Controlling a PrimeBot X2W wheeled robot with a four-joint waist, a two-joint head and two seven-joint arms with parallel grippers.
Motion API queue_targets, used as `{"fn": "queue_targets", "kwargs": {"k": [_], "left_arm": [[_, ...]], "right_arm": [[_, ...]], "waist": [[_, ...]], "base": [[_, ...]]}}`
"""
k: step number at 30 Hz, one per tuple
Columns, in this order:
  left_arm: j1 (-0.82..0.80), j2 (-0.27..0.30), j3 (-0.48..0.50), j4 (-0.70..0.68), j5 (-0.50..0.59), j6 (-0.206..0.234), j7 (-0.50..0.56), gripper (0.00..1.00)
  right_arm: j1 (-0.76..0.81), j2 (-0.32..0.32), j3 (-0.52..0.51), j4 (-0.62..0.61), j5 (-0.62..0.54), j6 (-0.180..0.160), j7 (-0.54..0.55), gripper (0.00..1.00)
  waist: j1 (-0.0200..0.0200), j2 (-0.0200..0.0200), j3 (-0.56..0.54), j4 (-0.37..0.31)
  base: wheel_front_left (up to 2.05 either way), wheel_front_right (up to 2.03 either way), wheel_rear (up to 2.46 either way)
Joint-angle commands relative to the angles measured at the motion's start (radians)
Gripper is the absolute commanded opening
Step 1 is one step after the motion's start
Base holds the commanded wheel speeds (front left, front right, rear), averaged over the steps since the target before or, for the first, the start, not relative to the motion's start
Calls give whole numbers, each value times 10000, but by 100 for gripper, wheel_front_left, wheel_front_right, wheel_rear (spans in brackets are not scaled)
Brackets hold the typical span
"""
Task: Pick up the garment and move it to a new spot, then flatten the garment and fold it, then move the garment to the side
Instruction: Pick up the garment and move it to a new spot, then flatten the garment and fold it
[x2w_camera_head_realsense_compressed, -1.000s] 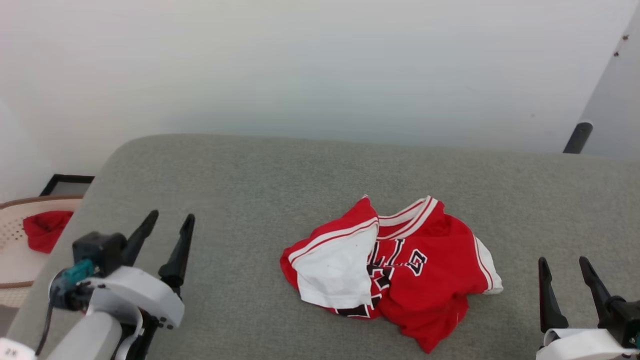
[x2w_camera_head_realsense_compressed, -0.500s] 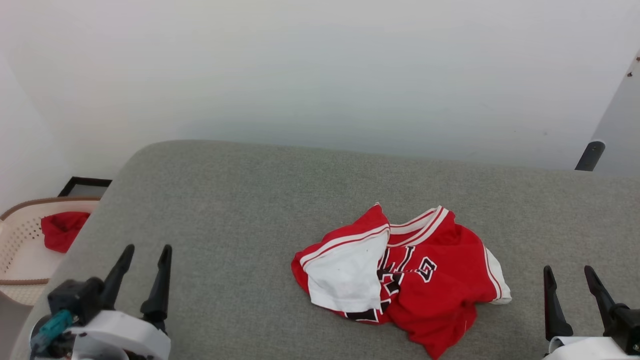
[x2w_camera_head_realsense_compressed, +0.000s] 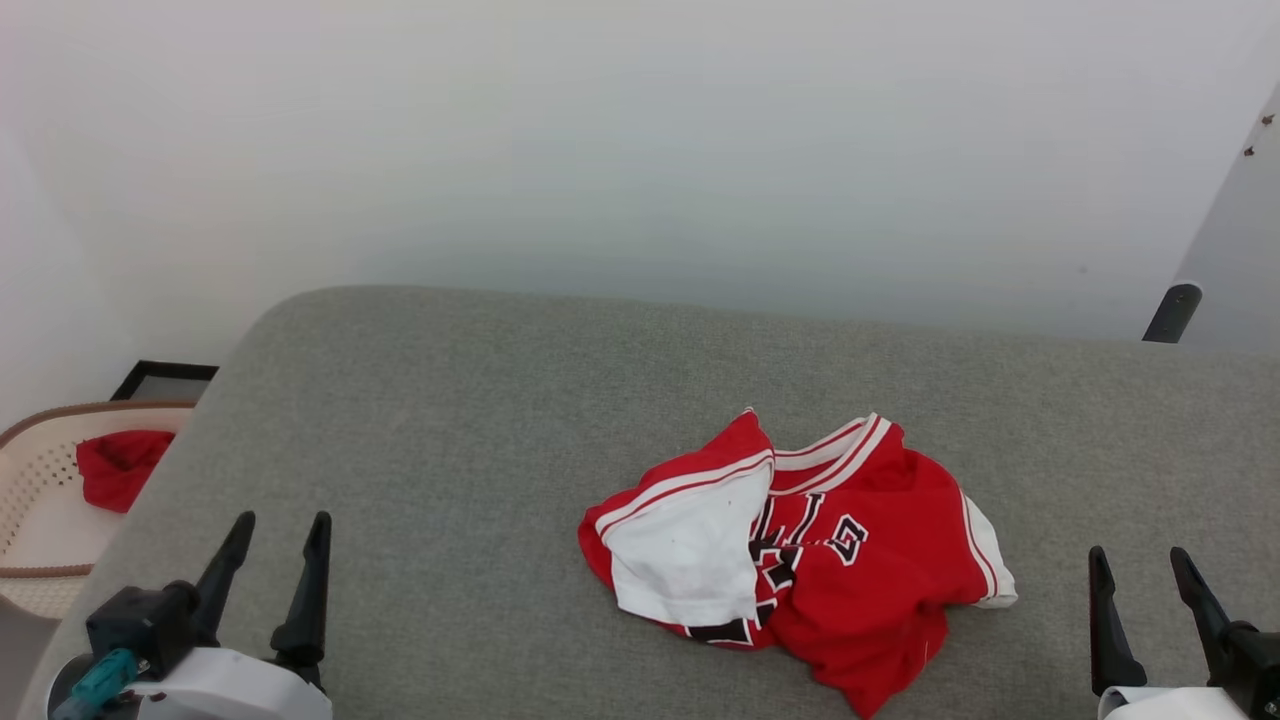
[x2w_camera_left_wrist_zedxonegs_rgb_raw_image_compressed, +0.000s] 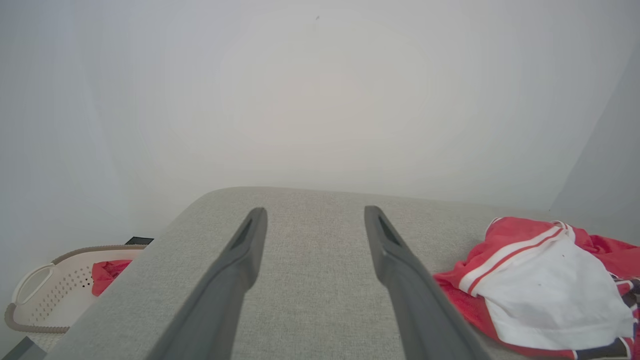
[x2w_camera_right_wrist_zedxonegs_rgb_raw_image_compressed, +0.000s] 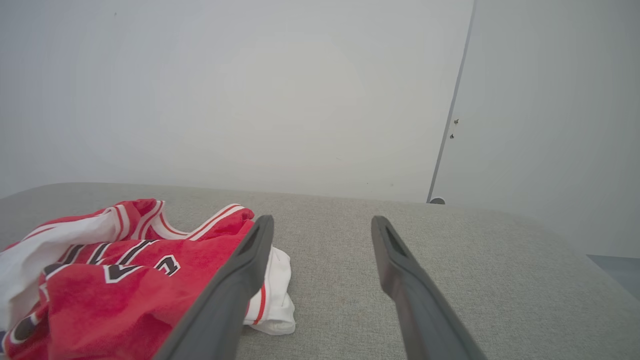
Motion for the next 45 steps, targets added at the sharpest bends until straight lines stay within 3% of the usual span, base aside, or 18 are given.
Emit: {"fn": "queue_targets", "kwargs": {"k": [1, 18, 32, 45], "left_arm": [[101, -16, 31, -16, 115, -28, -11, 100], [-59, -144, 142, 112, 208, -77, -10, 100], [-155, -436, -208, -253, 430, -79, -10, 100], [-795, -699, -427, -345, 269, -80, -10, 100]], "right_arm": [[73, 25, -20, -16, -63, 1, -49, 100], [-300, -266, 496, 504, 222, 1, 108, 100], [-1563, -1349, 817, 1585, 1317, -1, 3419, 100], [-2478, -1237, 558, 2548, 1687, -1, 5273, 100]], "waist": [[0, 0, 4, -8], [0, 0, 117, 197], [0, 0, 647, 970], [0, 0, 1903, 1266]], "base": [[0, 0, 0], [0, 0, 0], [0, 0, 0], [0, 0, 0]]}}
